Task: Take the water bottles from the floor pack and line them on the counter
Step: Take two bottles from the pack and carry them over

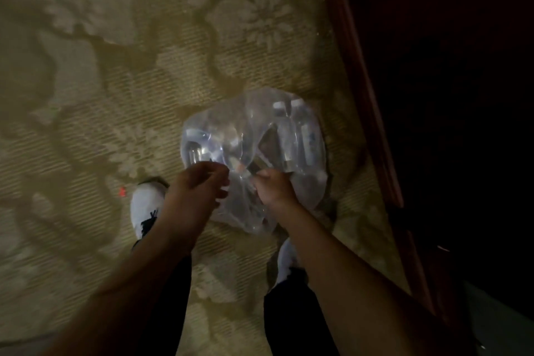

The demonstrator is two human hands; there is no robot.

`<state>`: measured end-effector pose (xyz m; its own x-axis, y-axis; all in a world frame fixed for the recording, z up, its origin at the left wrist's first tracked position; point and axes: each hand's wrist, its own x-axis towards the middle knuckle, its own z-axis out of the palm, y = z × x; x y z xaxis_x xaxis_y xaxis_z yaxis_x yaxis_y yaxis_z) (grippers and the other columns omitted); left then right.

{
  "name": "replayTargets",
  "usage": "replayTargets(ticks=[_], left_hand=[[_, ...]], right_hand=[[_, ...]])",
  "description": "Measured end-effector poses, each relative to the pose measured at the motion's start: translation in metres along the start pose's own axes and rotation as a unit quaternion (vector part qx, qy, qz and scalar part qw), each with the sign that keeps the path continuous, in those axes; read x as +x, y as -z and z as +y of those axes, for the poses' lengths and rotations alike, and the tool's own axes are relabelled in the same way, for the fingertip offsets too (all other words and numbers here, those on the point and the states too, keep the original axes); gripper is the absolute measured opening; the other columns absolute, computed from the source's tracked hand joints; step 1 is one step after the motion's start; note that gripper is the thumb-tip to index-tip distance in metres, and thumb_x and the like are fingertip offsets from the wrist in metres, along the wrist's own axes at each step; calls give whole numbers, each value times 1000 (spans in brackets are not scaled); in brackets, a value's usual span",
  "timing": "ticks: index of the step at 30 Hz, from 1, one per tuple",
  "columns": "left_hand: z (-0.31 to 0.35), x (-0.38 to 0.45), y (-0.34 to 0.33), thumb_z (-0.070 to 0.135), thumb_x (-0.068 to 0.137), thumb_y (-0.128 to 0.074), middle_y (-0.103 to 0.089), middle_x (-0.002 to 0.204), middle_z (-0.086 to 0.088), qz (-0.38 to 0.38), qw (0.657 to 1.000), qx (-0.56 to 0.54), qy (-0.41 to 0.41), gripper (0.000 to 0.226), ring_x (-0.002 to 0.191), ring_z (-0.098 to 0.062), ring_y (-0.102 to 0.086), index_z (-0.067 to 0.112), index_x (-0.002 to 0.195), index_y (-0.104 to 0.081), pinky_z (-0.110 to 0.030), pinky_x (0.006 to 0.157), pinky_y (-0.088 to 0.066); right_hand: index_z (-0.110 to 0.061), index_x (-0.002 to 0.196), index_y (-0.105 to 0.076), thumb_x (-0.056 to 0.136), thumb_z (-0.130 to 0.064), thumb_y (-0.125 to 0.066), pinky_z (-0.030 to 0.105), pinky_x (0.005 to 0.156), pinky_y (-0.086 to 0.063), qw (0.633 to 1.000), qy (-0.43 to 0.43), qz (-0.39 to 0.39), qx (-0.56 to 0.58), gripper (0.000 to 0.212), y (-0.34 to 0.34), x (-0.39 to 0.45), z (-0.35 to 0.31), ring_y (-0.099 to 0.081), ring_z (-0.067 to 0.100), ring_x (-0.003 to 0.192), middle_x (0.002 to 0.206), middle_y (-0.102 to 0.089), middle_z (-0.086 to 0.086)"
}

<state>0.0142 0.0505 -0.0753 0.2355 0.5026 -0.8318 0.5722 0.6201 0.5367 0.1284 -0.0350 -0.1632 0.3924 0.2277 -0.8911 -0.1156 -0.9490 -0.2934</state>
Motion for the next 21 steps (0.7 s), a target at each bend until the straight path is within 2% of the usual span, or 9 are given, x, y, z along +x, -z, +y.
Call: replayTargets(ticks=[3, 5, 8, 11, 13, 15, 17, 19, 21], left_hand=[[1, 14, 2, 23, 99, -59, -73, 86, -1, -18, 1000, 25, -4, 13, 77, -19, -66, 24, 90, -69, -31, 67, -48], [8, 20, -2, 29, 97, -60, -74, 93, -1, -57, 997, 44, -14, 11, 82, -19, -68, 23, 96, -69, -35, 75, -50], [20, 26, -14, 33, 97, -59, -76, 94, 1, -81, 996, 37, -27, 16, 87, -18, -71, 23, 102, -70, -35, 81, -53], [19, 30, -29, 31, 96, -60, -77, 87, 4, -97, 995, 21, -2, 13, 82, -12, -71, 24, 96, -71, -26, 71, -53], [11, 31, -38, 31, 96, -62, -76, 82, 7, -107, 994, 25, 20, 12, 79, -11, -70, 27, 89, -71, -24, 67, -51], [2, 34, -43, 32, 95, -63, -77, 82, 8, -114, 992, 43, 36, 12, 80, -13, -71, 30, 89, -72, -31, 73, -54], [-1, 37, -42, 27, 96, -62, -77, 85, 4, -121, 991, 42, 48, 13, 82, -17, -71, 30, 89, -72, -35, 74, -54], [1, 41, -34, 22, 98, -59, -76, 91, -3, -111, 992, 25, 54, 13, 85, -20, -70, 26, 93, -70, -33, 72, -52], [6, 44, -23, 21, 99, -55, -74, 98, -9, -89, 995, 10, 42, 13, 91, -26, -68, 21, 97, -68, -35, 76, -50]], right_hand=[[-17, 92, -70, 89, -42, -52, 41, 76, -53, 1000, 2, 4, -16, 31, -9, 35, -2, -64, 28, 84, 82, -66, 6], [-12, 128, -60, 92, -37, -51, 42, 93, -52, 998, 14, 15, -56, 45, -7, 47, -1, -61, 34, 111, 120, -64, 15], [-2, 147, -34, 97, -33, -51, 40, 106, -39, 988, -7, 68, -141, 61, -2, 59, 5, -39, 34, 136, 150, -35, 19], [3, 154, -7, 99, -36, -42, 42, 113, -34, 972, 25, 167, -163, 75, -8, 48, 5, -27, 36, 141, 155, -18, 23], [7, 150, -19, 93, -39, -36, 47, 109, -41, 949, 33, 259, -176, 75, -21, 47, 4, -39, 42, 134, 148, -33, 31], [5, 141, -35, 81, -38, -49, 45, 98, -51, 953, -13, 264, -150, 75, -15, 50, -7, -55, 43, 120, 133, -52, 31], [1, 150, -19, 84, -40, -63, 47, 112, -37, 949, -72, 270, -144, 89, -5, 62, -14, -35, 42, 138, 150, -32, 29], [0, 154, -2, 93, -40, -57, 48, 120, -20, 973, -104, 180, -104, 91, 6, 77, -14, -14, 41, 147, 159, -9, 27], [2, 152, -4, 93, -38, -58, 49, 119, -21, 970, -133, 188, -81, 90, 17, 87, -13, -18, 42, 146, 158, -11, 27]])
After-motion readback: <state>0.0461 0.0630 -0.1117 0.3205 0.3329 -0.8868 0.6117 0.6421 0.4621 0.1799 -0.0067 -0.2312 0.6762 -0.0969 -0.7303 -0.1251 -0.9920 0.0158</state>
